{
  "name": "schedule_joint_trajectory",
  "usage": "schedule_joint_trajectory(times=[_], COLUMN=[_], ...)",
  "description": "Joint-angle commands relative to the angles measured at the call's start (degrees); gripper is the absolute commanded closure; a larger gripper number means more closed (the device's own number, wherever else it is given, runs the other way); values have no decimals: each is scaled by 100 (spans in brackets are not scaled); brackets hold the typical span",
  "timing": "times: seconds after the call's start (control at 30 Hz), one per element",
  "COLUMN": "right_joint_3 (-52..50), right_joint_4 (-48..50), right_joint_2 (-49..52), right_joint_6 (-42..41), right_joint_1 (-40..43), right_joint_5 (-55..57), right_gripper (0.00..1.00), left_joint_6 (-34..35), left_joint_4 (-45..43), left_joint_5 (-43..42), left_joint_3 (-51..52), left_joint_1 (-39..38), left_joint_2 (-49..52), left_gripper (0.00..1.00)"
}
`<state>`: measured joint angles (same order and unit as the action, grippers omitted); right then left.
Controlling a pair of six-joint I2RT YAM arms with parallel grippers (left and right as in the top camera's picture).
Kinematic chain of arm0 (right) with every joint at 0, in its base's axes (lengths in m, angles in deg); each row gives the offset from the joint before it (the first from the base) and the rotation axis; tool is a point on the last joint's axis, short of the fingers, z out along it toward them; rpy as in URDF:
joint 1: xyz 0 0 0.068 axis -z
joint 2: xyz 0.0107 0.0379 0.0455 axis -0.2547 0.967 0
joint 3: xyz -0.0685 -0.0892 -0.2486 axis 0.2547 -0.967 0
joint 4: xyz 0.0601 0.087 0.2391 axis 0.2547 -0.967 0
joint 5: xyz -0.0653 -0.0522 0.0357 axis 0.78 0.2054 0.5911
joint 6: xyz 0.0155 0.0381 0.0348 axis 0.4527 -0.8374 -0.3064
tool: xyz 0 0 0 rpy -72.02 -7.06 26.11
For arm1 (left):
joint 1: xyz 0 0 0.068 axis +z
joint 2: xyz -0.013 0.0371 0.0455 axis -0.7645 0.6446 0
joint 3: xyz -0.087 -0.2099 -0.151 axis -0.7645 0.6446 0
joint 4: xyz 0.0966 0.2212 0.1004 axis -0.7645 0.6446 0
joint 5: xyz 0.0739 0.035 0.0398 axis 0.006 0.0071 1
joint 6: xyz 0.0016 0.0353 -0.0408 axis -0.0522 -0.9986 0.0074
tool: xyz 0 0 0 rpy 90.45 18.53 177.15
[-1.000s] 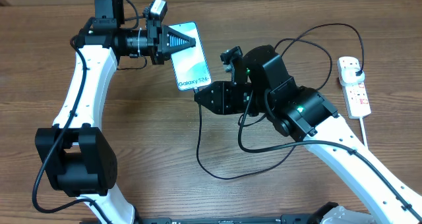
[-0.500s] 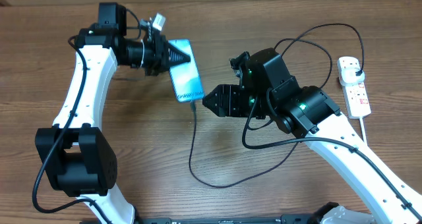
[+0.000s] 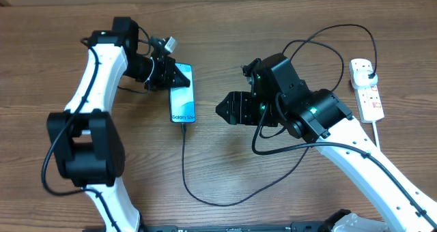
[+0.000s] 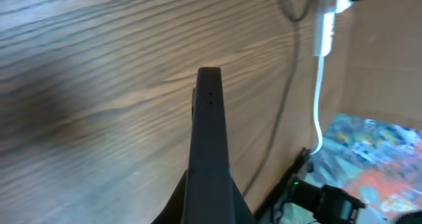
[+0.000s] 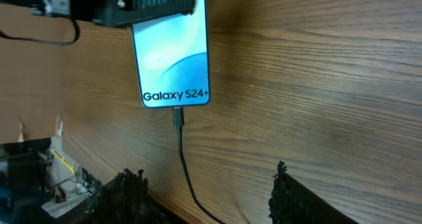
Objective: Plug charger to phone and switch on socket
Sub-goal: 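Open the right gripper off the connector and lower the phone with left, then lay the phone flat on the table and open the left gripper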
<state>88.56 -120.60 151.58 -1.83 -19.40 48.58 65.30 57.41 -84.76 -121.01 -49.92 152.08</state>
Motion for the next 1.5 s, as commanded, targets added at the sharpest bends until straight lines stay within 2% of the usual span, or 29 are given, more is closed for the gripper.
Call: schedule_joint_trajectory(times=[0.0,0.4,0.67,1.1,1.47], right_joint_3=[52,52,52,52,52], right_joint_4=[-57,-240,-249,-254,-256], right_joint_2=[33,271,372,372,372], right_joint_6=[72,118,118,136,133], right_joint_1=[9,9,4,4,4], right_joint_5=[131,127,127,125,127], right_gripper=[35,34,34,34,33], left_joint_6=[-251,-251,96,225,229], left_joint_4=[-31,-417,-619,-608,-588], left_joint_5=[105,136,968,1187,1294], left_joint_3=[-68,-66,-63,-63,-63], left_joint_1=[155,195,190,190,190], left_joint_2=[339,1279,1377,1377,1377], left_gripper=[96,96,96,71,64])
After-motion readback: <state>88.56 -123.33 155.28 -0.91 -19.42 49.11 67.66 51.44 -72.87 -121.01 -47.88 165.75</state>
